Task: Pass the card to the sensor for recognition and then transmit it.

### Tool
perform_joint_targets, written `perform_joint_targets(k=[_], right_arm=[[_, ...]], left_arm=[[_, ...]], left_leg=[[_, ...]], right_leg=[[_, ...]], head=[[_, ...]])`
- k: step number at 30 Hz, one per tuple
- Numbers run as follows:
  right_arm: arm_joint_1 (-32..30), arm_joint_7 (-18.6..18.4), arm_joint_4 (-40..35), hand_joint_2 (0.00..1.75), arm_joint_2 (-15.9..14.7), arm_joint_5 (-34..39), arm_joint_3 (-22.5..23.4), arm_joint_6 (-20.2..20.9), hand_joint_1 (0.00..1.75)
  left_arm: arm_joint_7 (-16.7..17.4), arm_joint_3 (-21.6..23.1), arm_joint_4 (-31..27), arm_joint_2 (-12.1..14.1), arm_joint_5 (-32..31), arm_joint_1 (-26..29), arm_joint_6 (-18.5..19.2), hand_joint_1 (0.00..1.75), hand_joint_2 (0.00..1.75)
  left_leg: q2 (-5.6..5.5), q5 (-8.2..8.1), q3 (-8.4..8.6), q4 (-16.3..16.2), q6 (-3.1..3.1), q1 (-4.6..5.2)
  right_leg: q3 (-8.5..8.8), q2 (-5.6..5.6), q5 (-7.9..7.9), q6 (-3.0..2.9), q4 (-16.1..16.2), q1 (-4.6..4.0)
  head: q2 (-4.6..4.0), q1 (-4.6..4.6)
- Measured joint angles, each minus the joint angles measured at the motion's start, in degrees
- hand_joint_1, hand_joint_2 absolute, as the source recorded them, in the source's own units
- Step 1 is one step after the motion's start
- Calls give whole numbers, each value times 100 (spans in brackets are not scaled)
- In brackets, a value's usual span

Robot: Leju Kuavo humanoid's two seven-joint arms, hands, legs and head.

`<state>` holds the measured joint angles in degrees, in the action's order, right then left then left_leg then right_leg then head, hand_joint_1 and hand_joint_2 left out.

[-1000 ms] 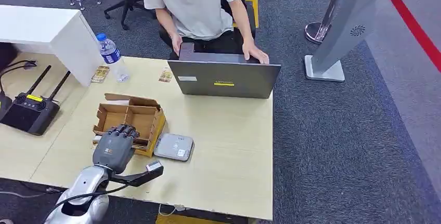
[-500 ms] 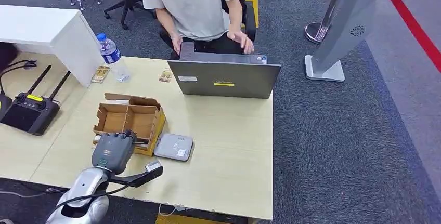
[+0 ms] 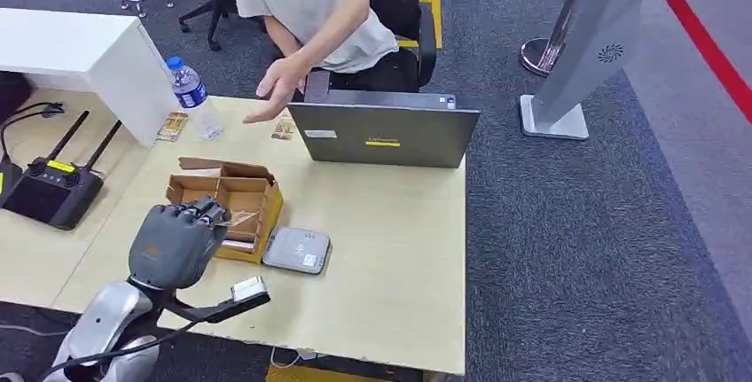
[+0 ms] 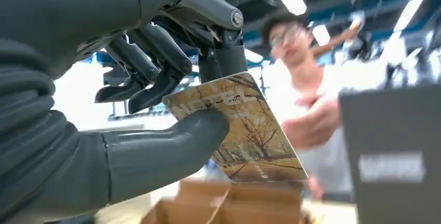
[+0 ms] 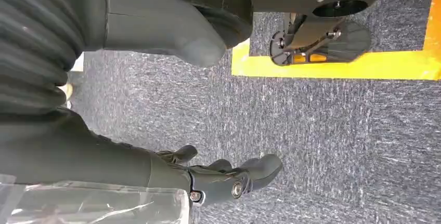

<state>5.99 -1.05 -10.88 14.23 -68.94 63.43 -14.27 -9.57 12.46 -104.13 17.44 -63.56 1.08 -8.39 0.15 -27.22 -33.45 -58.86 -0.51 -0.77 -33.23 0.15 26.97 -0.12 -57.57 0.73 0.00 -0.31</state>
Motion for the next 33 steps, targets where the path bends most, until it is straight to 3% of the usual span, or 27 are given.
perform_joint_targets(k=[3,5,9,13,17,18,23,24,29,33], right_arm=[[-1,-11,0,175,2,-61,-2,35,0],[10,-37,0,175,2,-199,-24,94,0],[37,-94,-9,175,2,-439,-158,197,0],[42,-133,-24,175,-7,-503,-251,291,0],[42,-153,-24,175,-9,-494,-291,299,0],[41,-160,-26,175,-9,-492,-295,302,0],[41,-157,-26,175,-9,-474,-295,302,0],[41,-151,-26,175,-9,-474,-295,302,0],[31,-94,-26,175,-9,-461,-295,280,0],[10,-48,-26,175,-7,-372,-293,243,0]], left_arm=[[136,20,-35,33,87,-441,109,175,175],[379,52,121,-5,-49,-1138,135,175,175],[868,55,1037,-195,-451,-2456,-79,175,175],[837,55,2010,-387,-238,-3309,-81,175,175],[813,57,2507,-553,-221,-3667,-50,175,175],[811,59,2568,-588,-204,-3720,-31,0,175],[831,76,2656,-662,-79,-3814,105,0,175],[842,81,2669,-665,-57,-3819,120,0,0],[815,81,2591,-594,216,-3715,155,0,0],[545,50,2128,-276,657,-3181,-4,0,0]], left_leg=[[3,7,0,-3,-2,-1],[-26,31,-24,-5,3,-6],[-23,43,-22,-4,-3,-5],[-7,50,-24,-5,-1,-4],[0,50,-25,-5,-2,-4],[3,50,-25,-5,-2,-4],[9,49,-29,-5,-2,-4],[10,49,-30,-4,-2,-5],[12,49,-32,-1,-3,-5],[23,48,-33,3,-3,-4]], right_leg=[[-11,3,-11,-6,0,0],[-17,-24,-23,7,1,-4],[-17,-15,-51,-2,1,-4],[-23,6,-64,-6,1,-3],[-26,13,-63,-6,1,-3],[-28,15,-63,-6,1,-3],[-35,20,-63,-6,1,-3],[-36,21,-63,-6,1,-3],[-34,21,-63,-7,-1,-4],[-33,34,-62,-8,-4,-3]], head=[[0,-4],[0,7],[0,9],[0,4],[0,7],[0,4],[0,4],[0,4],[0,4],[0,2]])
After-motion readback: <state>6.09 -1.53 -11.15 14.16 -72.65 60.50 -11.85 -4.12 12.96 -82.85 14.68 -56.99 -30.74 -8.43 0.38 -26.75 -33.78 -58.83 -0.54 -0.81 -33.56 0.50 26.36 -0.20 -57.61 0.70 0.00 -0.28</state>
